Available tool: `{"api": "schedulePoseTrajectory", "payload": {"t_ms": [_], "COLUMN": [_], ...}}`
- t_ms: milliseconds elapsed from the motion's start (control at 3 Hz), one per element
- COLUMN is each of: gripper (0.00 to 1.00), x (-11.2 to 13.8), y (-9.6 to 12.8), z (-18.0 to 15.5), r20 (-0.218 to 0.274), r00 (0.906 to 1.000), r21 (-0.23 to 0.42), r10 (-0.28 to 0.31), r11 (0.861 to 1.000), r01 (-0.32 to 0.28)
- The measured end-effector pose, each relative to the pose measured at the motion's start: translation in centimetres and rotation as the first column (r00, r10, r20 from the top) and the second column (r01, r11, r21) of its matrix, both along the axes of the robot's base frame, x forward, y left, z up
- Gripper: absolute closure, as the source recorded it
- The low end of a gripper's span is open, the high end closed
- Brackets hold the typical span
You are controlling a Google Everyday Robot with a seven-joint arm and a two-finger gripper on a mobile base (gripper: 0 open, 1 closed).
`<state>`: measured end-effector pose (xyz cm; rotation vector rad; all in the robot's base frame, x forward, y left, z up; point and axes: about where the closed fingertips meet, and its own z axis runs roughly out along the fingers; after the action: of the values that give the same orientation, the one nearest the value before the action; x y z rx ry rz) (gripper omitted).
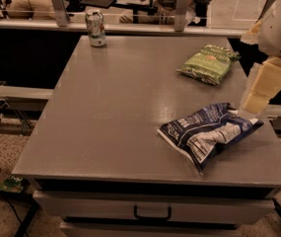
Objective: Knock 7up can over
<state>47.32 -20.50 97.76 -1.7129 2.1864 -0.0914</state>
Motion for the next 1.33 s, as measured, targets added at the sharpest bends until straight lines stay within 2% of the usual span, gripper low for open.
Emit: {"api": "schedulePoseTrajectory", "payload": {"t_ms": [333, 667, 1000, 1333], "gripper": [0.00, 0.00, 0.00, 0.00], "x": [3.6, 9.2, 13.1, 18.0], "y": [1.4, 4.0, 5.9, 9.8], "z": [-0.5, -1.2, -1.6, -2.8], "r20": [0.020, 0.052, 0.059, 0.072], "r00": [0.9998, 0.9984, 0.9980, 0.9973], "r21": [0.042, 0.110, 0.160, 0.205], "r10": [0.004, 0.020, 0.024, 0.015], "r11": [0.999, 0.994, 0.987, 0.978], "r01": [-0.005, -0.026, -0.033, -0.030]}}
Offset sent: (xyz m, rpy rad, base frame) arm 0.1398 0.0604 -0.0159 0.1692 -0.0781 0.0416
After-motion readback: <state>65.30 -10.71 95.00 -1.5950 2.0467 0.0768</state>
